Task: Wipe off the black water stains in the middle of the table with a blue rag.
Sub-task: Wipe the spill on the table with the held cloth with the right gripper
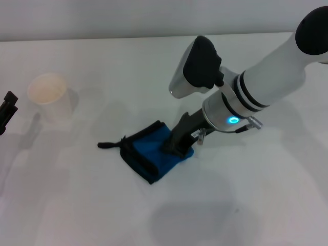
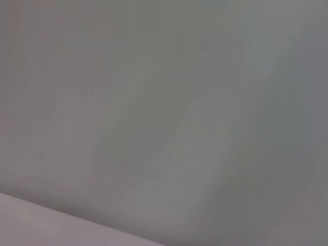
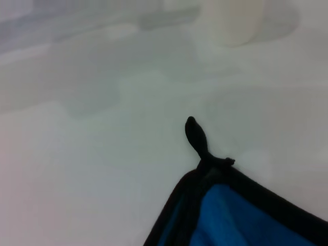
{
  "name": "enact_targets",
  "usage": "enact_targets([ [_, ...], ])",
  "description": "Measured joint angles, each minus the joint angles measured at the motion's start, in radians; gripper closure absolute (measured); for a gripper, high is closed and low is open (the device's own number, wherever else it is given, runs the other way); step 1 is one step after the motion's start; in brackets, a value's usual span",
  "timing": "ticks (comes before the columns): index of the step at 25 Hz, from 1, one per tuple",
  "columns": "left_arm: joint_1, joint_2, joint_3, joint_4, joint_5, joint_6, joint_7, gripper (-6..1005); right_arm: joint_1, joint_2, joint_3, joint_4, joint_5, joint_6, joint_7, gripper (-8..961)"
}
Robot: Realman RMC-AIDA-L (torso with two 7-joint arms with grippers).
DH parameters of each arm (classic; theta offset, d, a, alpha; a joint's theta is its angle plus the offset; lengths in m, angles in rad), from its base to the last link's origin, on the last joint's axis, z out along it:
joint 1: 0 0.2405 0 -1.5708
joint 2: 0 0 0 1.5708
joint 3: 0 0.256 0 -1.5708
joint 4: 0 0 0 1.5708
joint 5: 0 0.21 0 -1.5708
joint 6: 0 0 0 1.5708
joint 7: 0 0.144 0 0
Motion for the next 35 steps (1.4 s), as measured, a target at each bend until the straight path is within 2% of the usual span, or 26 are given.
enact_targets([
  [8, -0.002, 0.0, 0.003, 0.006, 0.0, 0.0, 0.0, 139, 0.013, -0.002, 0.014, 0.001, -0.001, 0.054, 0.007, 900],
  [16, -0.004, 0.0, 0.003, 0.006, 0.0, 0.0, 0.0, 139, 0.011, 0.002, 0.014, 0.003, -0.001, 0.05, 0.007, 897],
  [22, -0.004, 0.0, -0.001, 0.004, 0.0, -0.001, -0.001, 140, 0.006, 0.006, 0.001, 0.013, 0.0, 0.029, 0.003, 832],
  [27, -0.004, 0.0, -0.002, 0.005, 0.0, 0.0, -0.001, 140, 0.004, 0.003, -0.021, 0.009, 0.006, 0.056, -0.024, 839],
  [30, -0.005, 0.0, -0.002, 0.007, 0.0, -0.001, -0.001, 140, 0.002, 0.005, -0.018, 0.006, 0.011, 0.082, -0.044, 889],
  [35, -0.014, 0.0, -0.002, 0.002, 0.0, 0.0, -0.002, 140, 0.004, 0.01, -0.023, 0.002, 0.061, 0.148, -0.096, 889],
])
